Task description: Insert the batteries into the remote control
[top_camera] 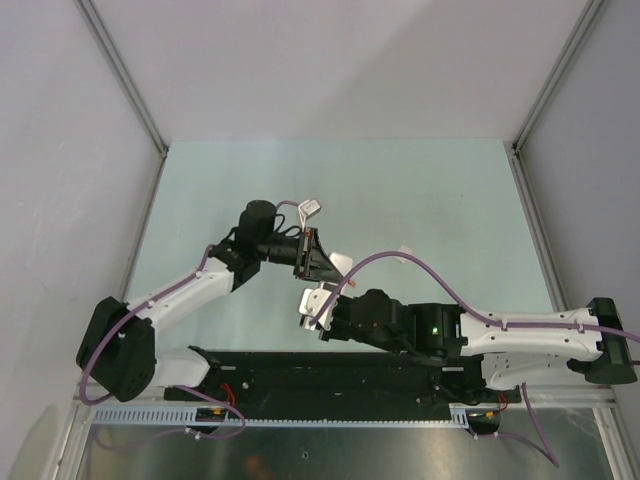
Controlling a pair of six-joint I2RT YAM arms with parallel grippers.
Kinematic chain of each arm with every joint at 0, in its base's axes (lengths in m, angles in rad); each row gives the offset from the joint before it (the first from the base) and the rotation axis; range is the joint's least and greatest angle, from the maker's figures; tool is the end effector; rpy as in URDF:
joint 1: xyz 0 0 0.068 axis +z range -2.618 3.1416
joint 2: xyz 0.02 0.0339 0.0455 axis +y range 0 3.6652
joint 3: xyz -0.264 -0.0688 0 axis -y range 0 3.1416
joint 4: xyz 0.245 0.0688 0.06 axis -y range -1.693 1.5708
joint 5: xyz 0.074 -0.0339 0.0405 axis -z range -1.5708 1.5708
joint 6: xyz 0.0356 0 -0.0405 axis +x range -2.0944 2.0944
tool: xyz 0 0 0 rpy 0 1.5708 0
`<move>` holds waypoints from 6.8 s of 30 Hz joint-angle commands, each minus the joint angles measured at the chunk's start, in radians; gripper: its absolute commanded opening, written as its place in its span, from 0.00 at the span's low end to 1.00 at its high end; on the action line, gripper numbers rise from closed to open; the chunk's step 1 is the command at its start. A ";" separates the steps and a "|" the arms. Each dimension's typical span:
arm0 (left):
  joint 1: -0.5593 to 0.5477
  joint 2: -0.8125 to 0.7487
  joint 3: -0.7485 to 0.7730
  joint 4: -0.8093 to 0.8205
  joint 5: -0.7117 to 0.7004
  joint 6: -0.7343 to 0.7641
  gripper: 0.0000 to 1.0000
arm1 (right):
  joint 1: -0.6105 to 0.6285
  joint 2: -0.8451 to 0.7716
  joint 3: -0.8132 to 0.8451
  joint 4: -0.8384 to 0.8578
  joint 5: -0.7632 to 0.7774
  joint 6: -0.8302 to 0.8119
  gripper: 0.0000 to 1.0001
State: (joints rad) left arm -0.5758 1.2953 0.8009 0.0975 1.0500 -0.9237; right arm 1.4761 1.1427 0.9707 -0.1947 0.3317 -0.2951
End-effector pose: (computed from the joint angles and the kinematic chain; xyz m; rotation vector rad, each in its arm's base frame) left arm 0.2154 -0.1767 0.2687 0.4484 2.2847 -1.9058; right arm 0.0364 0.2603 0.3323 -1.3557 1.3950 0.4706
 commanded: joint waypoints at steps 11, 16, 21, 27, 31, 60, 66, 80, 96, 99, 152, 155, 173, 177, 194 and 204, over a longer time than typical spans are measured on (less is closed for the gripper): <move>0.010 -0.065 0.064 -0.008 -0.018 0.022 0.00 | 0.018 -0.018 0.000 -0.015 0.038 0.040 0.00; 0.011 -0.074 0.064 -0.008 -0.033 0.017 0.00 | 0.021 -0.015 0.005 -0.045 0.061 0.048 0.00; 0.011 -0.077 0.066 -0.009 -0.036 0.013 0.00 | 0.021 -0.009 0.017 -0.075 0.060 0.040 0.00; 0.022 -0.083 0.063 -0.008 -0.030 0.010 0.00 | 0.020 -0.008 0.022 -0.126 0.047 0.043 0.00; 0.028 -0.088 0.069 -0.008 -0.022 0.011 0.00 | 0.018 0.000 0.023 -0.156 0.046 0.047 0.00; 0.051 -0.094 0.103 -0.018 0.002 0.003 0.00 | 0.004 0.120 0.083 -0.279 0.021 0.031 0.00; 0.054 -0.106 0.104 -0.013 -0.002 -0.007 0.00 | -0.007 0.126 0.083 -0.288 0.020 0.057 0.02; 0.056 -0.131 0.113 0.005 -0.012 -0.056 0.00 | -0.019 0.140 0.083 -0.307 0.044 0.054 0.00; 0.073 -0.108 0.109 -0.021 0.025 -0.049 0.00 | 0.027 0.161 0.089 -0.388 0.144 0.004 0.06; 0.079 -0.116 0.121 -0.021 0.028 -0.056 0.00 | 0.029 0.175 0.089 -0.387 0.142 0.004 0.08; 0.083 -0.083 0.058 -0.019 -0.033 -0.067 0.00 | -0.010 0.123 0.224 -0.336 0.178 0.102 0.52; 0.083 -0.082 0.058 -0.019 -0.035 -0.066 0.00 | -0.013 0.123 0.237 -0.347 0.179 0.109 0.53; 0.083 -0.083 0.055 -0.018 -0.035 -0.066 0.00 | -0.025 0.095 0.273 -0.351 0.193 0.109 0.58; 0.083 -0.083 0.054 -0.019 -0.033 -0.066 0.00 | -0.031 0.091 0.281 -0.345 0.191 0.108 0.59; 0.091 -0.076 0.052 -0.012 -0.036 -0.067 0.00 | -0.019 0.043 0.329 -0.400 0.153 0.126 0.65; 0.093 -0.062 0.047 0.040 -0.077 -0.092 0.00 | -0.075 -0.026 0.352 -0.353 0.179 0.350 0.74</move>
State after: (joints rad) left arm -0.4904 1.2339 0.8268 0.0654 0.9749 -0.9924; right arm 1.4452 1.1515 1.2865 -0.5938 0.4801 -0.0982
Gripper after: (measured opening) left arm 0.233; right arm 0.724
